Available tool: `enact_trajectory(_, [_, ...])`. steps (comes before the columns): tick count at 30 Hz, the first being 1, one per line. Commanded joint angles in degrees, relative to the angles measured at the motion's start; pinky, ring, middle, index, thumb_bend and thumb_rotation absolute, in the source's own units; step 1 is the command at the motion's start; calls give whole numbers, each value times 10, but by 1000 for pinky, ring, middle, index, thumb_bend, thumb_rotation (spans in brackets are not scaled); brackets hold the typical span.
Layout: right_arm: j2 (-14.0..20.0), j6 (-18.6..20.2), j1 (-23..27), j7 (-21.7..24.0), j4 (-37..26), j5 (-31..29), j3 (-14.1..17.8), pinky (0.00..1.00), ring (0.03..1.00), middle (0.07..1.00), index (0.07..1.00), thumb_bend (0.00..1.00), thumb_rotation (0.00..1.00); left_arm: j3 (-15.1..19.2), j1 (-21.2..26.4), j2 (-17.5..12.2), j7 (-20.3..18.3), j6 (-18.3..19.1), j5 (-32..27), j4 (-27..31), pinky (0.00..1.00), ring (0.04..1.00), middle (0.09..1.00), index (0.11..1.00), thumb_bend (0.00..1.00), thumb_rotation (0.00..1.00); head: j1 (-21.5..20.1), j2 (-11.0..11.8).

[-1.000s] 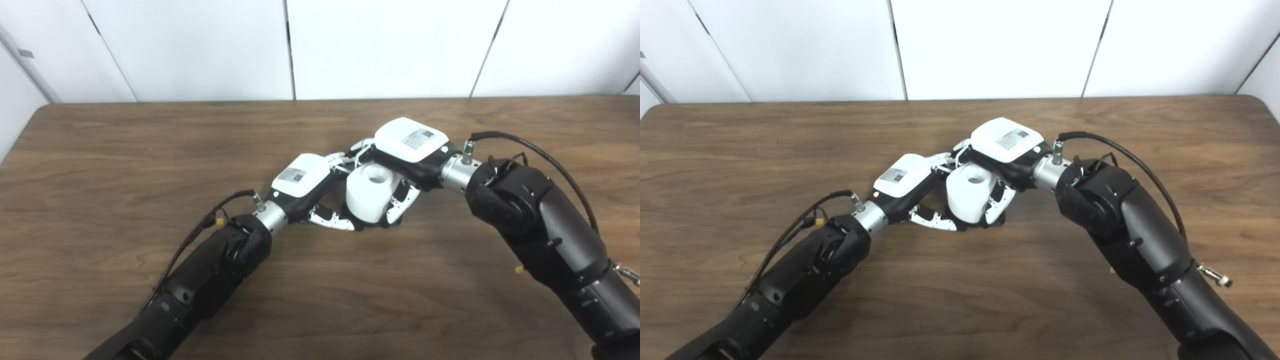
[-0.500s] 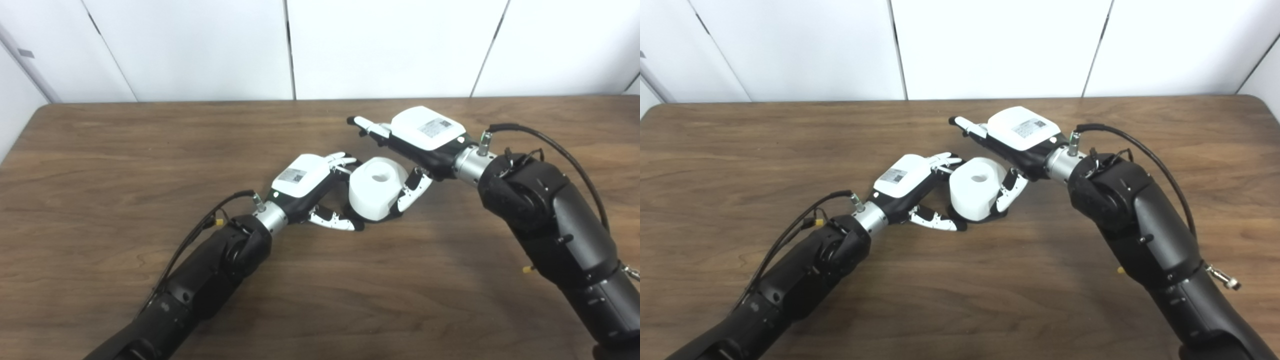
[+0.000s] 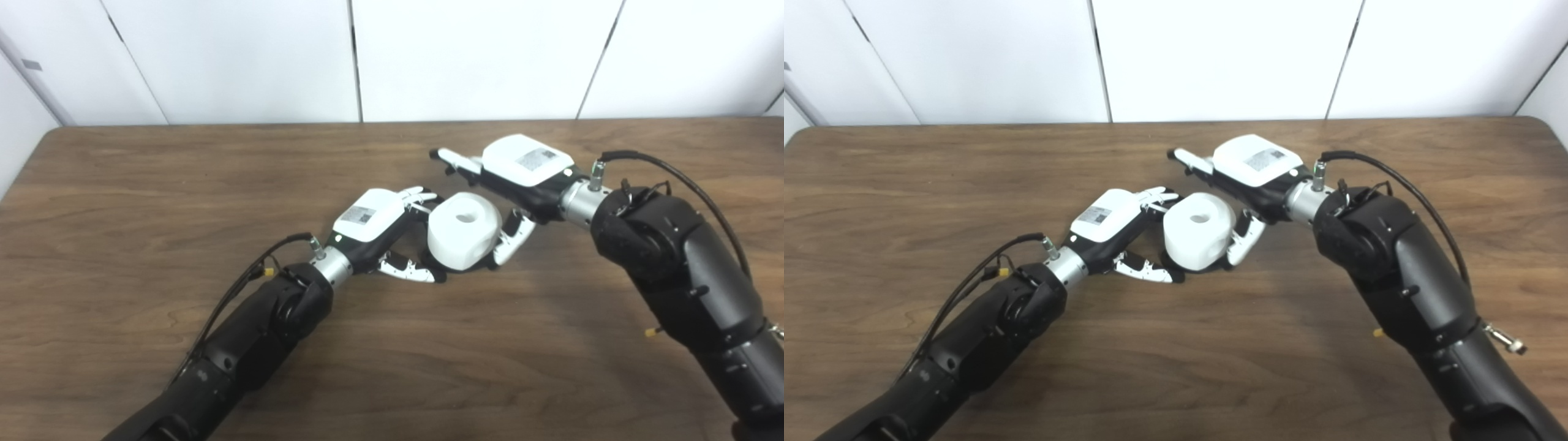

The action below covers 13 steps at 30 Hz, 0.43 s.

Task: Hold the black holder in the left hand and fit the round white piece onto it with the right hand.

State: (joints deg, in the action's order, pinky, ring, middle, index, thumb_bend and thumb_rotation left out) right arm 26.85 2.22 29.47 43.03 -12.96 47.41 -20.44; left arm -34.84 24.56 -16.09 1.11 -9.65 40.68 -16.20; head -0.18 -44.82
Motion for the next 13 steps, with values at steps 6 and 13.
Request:
enact_trajectory(6, [41, 35, 26, 49, -32, -23, 25, 571, 713, 838, 892, 952, 77, -29, -36, -7, -64, 10, 17, -48, 798, 914, 877, 481, 525, 67, 0, 11])
enact_trajectory(13, [35, 26, -18, -27, -29, -53, 74, 507, 662, 726, 717, 833, 28, -23, -38, -10, -70, 10, 6, -43, 812, 914, 882, 481, 525, 66, -4, 21])
